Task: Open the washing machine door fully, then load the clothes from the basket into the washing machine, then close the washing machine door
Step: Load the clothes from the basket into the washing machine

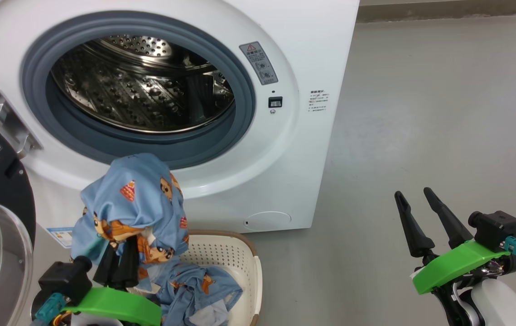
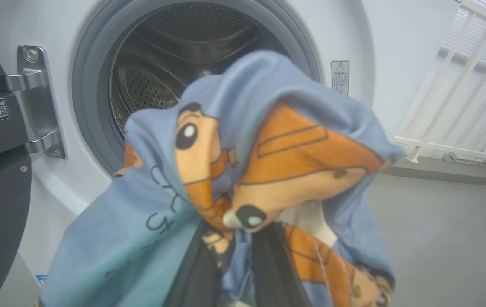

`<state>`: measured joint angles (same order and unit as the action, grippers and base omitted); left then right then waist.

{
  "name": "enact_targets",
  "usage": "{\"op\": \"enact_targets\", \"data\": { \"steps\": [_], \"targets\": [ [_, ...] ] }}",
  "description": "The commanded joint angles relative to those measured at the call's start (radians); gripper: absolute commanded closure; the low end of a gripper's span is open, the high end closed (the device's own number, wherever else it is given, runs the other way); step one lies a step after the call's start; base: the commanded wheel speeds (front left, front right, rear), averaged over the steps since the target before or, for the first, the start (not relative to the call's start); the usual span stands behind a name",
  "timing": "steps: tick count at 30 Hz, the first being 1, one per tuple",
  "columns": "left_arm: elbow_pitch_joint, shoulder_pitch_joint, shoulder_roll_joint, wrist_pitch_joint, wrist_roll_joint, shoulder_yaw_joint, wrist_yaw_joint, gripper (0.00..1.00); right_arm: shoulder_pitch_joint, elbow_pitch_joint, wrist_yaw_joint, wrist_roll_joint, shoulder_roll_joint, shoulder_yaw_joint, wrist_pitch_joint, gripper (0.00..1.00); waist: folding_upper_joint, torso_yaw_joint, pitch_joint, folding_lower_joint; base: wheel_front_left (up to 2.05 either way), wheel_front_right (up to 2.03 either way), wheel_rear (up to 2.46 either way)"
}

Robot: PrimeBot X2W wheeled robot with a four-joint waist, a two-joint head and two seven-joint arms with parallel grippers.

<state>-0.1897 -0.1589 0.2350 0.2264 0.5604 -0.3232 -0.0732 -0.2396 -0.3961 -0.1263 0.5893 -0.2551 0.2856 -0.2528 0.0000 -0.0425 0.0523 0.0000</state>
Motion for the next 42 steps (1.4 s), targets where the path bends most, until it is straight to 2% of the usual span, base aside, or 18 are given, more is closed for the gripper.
{"op": "enact_targets", "data": {
  "steps": [1, 7, 12, 19, 28, 36, 42],
  "targets": [
    [0.034, -0.022, 0.025, -0.002, -0.012, 0.032, -0.009, 1.0, -0.009, 0.025, -0.004, 0.001, -0.017, 0.016, -0.009, 0.0, 0.0, -0.003, 0.002, 0.0, 0.0, 0.0, 0.0],
    [0.019, -0.061, 0.031, -0.011, -0.011, 0.033, -0.01, 1.0, -0.016, 0.034, -0.004, 0.001, -0.019, 0.019, -0.009, 0.0, 0.0, -0.016, 0.025, 0.0, 0.0, 0.0, 0.0],
    [-0.061, -0.17, 0.034, -0.015, -0.007, 0.035, 0.018, 1.0, -0.034, 0.047, -0.004, -0.001, -0.021, 0.025, -0.009, 0.0, 0.0, -0.039, 0.077, 0.0, 0.0, 0.0, 0.0],
    [-0.247, -0.376, 0.03, -0.012, 0.004, 0.045, 0.065, 1.0, -0.071, 0.074, -0.004, -0.006, -0.025, 0.033, -0.009, 0.0, 0.0, -0.085, 0.186, 0.0, 0.0, 0.0, 0.0],
    [-0.511, -0.702, 0.048, 0.011, -0.016, 0.063, 0.11, 1.0, -0.126, 0.117, -0.004, -0.006, -0.007, 0.03, -0.009, 0.0, 0.0, -0.158, 0.377, 0.0, 0.0, 0.0, 0.0],
    [-0.704, -0.971, 0.075, 0.027, -0.057, 0.064, 0.122, 1.0, -0.171, 0.147, -0.004, -0.012, 0.024, 0.028, -0.009, 0.0, 0.0, -0.224, 0.526, 0.0, 0.0, 0.0, 0.0],
    [-0.788, -1.089, 0.107, 0.033, -0.093, 0.056, 0.126, 1.0, -0.185, 0.153, -0.004, -0.013, 0.047, 0.034, -0.009, 0.0, 0.0, -0.27, 0.582, 0.0, 0.0, 0.0, 0.0]
  ]
}}
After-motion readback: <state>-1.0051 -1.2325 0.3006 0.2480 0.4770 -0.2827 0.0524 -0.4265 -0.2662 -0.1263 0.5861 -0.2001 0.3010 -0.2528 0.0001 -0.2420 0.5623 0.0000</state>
